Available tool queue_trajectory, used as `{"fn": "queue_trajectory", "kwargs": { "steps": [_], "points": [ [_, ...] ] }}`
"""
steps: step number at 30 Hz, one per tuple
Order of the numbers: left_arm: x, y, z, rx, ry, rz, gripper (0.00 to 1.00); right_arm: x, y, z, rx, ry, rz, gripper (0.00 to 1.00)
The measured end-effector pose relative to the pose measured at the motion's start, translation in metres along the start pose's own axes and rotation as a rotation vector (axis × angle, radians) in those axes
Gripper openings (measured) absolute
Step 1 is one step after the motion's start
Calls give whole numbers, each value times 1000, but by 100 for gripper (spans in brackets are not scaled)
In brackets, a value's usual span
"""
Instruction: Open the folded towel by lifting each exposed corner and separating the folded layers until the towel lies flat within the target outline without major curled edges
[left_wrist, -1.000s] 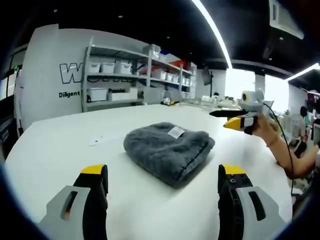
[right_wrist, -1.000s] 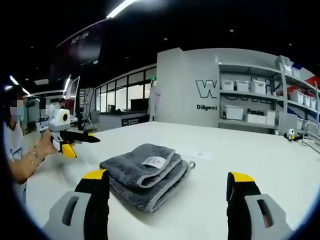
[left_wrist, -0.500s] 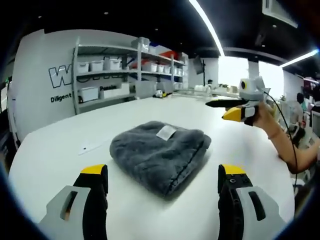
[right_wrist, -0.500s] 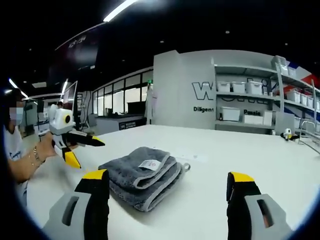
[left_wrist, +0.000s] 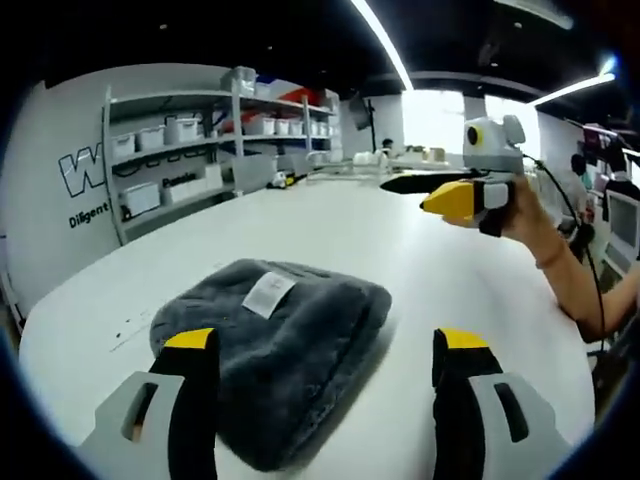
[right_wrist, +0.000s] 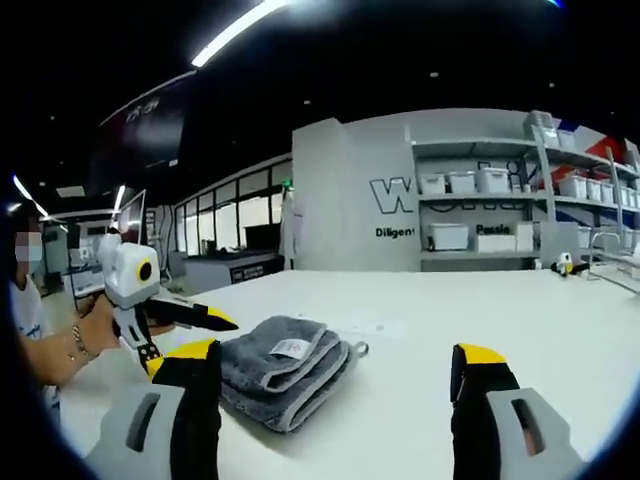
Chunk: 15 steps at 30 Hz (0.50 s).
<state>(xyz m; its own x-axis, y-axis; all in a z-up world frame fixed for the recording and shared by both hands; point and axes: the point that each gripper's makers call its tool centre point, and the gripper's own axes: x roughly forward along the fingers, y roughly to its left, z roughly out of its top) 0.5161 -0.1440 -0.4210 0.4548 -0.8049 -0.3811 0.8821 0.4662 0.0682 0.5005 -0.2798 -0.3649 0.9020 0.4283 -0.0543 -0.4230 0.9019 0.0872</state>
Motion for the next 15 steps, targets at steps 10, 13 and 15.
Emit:
{"fn": "queue_trajectory", "kwargs": {
  "steps": [10,13,15],
  "points": [
    [26,-10,11,53,-2,38,75,-3,6,2,11,-16,23,95],
    [32,-11,13,70,-7,53,72,-3,7,2,13,-17,25,95],
    [36,-12,13,76,2,59,68,-2,6,2,17,-17,24,95]
  ]
}}
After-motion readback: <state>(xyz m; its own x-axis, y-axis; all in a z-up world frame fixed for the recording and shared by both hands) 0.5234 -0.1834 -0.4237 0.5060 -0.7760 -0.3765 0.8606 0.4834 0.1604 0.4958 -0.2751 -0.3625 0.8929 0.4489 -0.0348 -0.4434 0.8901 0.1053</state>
